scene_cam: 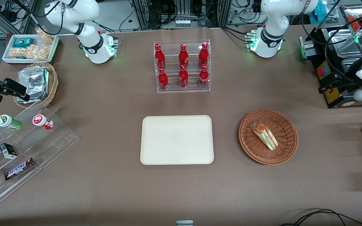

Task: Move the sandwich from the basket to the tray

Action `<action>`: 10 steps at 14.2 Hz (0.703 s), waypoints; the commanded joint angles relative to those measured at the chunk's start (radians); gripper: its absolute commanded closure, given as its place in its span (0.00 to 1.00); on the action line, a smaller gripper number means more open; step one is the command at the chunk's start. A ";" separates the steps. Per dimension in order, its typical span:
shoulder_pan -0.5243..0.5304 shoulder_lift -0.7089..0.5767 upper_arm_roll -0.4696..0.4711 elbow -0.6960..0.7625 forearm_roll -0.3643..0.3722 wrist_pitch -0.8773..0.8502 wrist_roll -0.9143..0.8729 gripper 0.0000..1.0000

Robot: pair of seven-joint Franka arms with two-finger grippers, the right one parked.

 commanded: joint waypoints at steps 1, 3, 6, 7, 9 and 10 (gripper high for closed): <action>0.010 -0.007 -0.009 0.005 -0.001 -0.012 -0.014 0.00; 0.001 -0.007 -0.006 0.003 0.001 -0.014 -0.023 0.00; 0.001 0.002 -0.007 -0.004 0.007 -0.018 -0.027 0.00; -0.001 0.002 -0.007 -0.004 0.007 -0.020 -0.023 0.00; -0.002 0.009 -0.007 -0.007 0.008 -0.022 -0.015 0.00; -0.002 0.015 -0.009 -0.007 0.008 -0.023 -0.015 0.00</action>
